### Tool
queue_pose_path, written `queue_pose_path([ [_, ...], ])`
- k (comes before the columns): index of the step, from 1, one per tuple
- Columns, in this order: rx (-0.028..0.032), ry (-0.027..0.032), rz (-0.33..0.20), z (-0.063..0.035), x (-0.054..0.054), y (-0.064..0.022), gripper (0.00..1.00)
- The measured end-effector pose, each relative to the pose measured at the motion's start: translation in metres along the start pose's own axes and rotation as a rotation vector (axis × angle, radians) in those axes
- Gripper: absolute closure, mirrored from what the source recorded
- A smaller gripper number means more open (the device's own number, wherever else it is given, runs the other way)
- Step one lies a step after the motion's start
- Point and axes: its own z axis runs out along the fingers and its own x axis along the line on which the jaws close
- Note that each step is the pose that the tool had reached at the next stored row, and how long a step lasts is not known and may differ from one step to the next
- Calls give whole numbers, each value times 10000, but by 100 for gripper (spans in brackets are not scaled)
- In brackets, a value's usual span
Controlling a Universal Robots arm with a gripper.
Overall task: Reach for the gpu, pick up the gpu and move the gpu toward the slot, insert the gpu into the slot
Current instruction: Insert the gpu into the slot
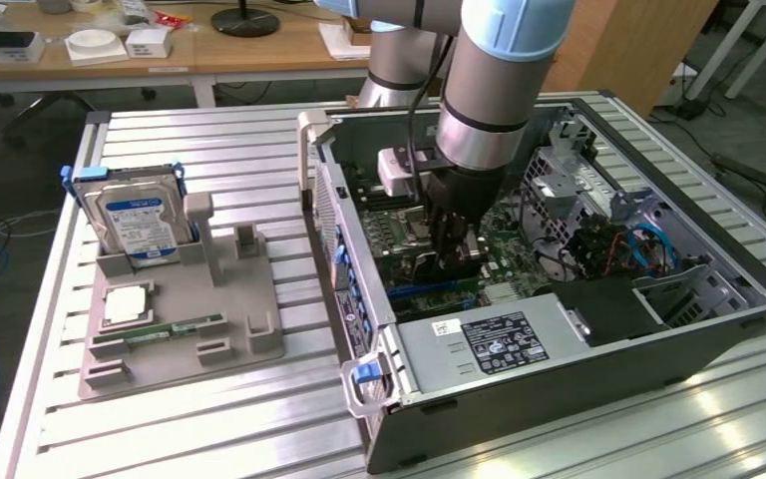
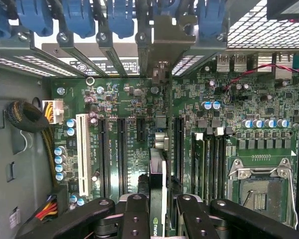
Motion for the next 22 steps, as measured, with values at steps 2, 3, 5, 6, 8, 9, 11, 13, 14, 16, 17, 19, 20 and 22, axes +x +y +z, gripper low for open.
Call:
queue_pose_path([
  [2, -1, 1, -3, 15, 1, 0, 74],
  [3, -1, 2, -4, 21, 1, 0, 74],
  [5, -3, 3, -5, 31, 1, 1, 74],
  [6, -3, 4, -5, 35, 2, 1, 74],
  [8, -4, 3, -6, 43, 2, 1, 74],
  [9, -3, 3, -6, 45, 2, 1, 74],
  [11, -2, 2, -6, 48, 2, 1, 74],
  [13, -2, 3, -6, 49, 2, 1, 74],
  [14, -2, 2, -7, 49, 2, 1, 74],
  [16, -2, 2, -6, 49, 2, 1, 74],
  [17, -2, 3, -6, 49, 2, 1, 74],
  [19, -2, 3, -6, 49, 2, 1, 74],
  [20, -2, 3, -6, 49, 2, 1, 74],
  [22, 1, 1, -6, 51, 2, 5, 74],
])
